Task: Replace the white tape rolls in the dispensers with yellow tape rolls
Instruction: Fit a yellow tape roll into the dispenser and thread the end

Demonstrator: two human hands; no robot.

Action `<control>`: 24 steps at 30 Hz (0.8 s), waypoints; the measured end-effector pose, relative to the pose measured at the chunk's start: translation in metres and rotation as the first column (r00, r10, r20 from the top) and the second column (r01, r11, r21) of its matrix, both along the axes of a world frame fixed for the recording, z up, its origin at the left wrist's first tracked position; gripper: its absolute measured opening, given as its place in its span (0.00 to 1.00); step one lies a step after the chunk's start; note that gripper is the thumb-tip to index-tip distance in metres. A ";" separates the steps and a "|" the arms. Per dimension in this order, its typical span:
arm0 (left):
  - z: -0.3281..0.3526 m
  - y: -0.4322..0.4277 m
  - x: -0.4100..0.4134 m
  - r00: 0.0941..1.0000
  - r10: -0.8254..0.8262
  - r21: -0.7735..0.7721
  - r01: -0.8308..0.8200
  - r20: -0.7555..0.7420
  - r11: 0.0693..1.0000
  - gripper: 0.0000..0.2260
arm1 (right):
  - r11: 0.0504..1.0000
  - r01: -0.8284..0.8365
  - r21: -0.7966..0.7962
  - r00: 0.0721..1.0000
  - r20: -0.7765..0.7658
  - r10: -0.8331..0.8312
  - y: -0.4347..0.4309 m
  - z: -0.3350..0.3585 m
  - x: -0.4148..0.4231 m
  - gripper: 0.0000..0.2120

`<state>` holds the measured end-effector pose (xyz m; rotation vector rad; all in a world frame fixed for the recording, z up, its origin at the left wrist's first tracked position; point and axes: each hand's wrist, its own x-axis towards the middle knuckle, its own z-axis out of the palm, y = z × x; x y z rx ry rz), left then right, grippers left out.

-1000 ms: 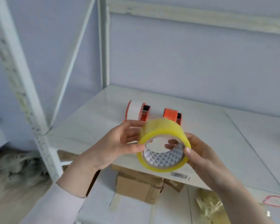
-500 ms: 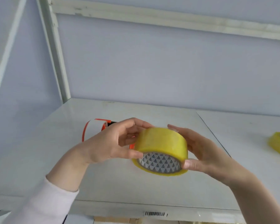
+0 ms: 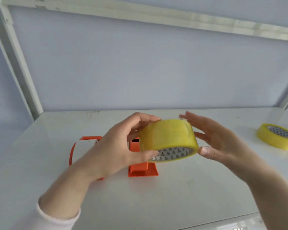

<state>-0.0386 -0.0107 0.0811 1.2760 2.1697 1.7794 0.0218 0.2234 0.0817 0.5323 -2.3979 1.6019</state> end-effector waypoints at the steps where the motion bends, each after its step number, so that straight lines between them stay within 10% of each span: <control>1: 0.003 -0.002 -0.005 0.999 -0.035 -0.021 0.035 0.024 0.999 0.23 | 0.999 -0.041 0.015 0.997 0.065 0.040 0.004 0.001 -0.002 0.42; 10: -0.009 0.025 0.006 0.916 0.381 0.107 -0.369 -0.126 0.923 0.22 | 0.790 0.403 -0.463 0.912 0.271 -0.307 -0.016 -0.029 -0.002 0.45; 16: -0.037 0.065 0.024 0.840 0.540 0.174 -0.525 -0.051 0.833 0.25 | 0.806 0.216 -0.550 0.948 0.318 -0.037 -0.040 -0.020 0.001 0.22; 24: -0.052 0.060 0.027 0.889 0.458 0.176 -0.449 -0.014 0.876 0.27 | 0.762 0.198 -0.617 0.966 0.257 -0.043 -0.025 -0.028 -0.012 0.18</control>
